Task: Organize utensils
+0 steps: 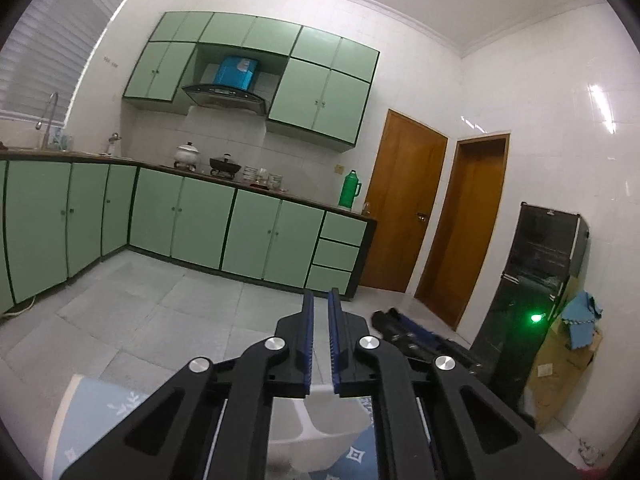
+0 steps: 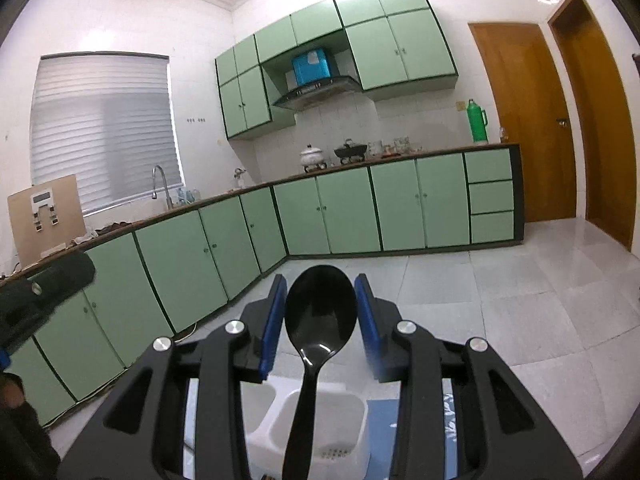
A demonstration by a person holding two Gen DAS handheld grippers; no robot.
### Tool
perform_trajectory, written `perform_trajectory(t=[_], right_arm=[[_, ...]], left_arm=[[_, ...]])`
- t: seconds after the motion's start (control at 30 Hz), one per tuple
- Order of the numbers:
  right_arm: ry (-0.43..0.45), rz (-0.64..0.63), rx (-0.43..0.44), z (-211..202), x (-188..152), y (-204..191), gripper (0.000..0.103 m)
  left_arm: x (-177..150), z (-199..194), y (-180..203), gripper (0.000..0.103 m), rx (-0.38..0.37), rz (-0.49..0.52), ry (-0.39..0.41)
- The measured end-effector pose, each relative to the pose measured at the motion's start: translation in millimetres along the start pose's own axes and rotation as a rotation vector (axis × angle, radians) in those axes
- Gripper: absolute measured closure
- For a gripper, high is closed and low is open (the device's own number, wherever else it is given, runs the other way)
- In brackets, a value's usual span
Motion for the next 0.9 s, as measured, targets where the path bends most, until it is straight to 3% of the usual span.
perform_trajectory(t=[0.1,0.27,0.33,0.47,0.7,0.9], right_arm=[[-0.033,-0.004,0.004,15,0,4,0.07],[-0.072,-0.03,0.007,2,-18,3,0.069],[-0.102,-0.026,0.003,-6,-31,3,0.069],[-0.06,-0.031,-0.012,-21,-38,-3,0.069],[0.04,-0.03,-0.058,4,-13,-5,0.069],[0.039,-0.012,-0.079,39,-12,0,0.069]], left_arm=[[-5,12,-3,0.098,0.005,0.007,-0.033],[-36,8,-6,0.098,0.043,-0.004,-0.106],[-55,8,-9,0.092,0.057,-0.021,-0.154],[-81,8,-19,0.089,0.088,-0.072,-0.214],[-67,28,-17,0.088,0.121,0.012,-0.189],[-68,47,-26,0.087,0.15,0.036,-0.194]])
Point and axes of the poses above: each gripper's, at about its wrist camera, not at the fingertips, and z roughly the way its jaws point, y to its right, x to its top, the point moved 1 cm from there along z, roughly the way its jaws point, and after that the axes turned 7 degrees about -x, right-handed, at the moved point
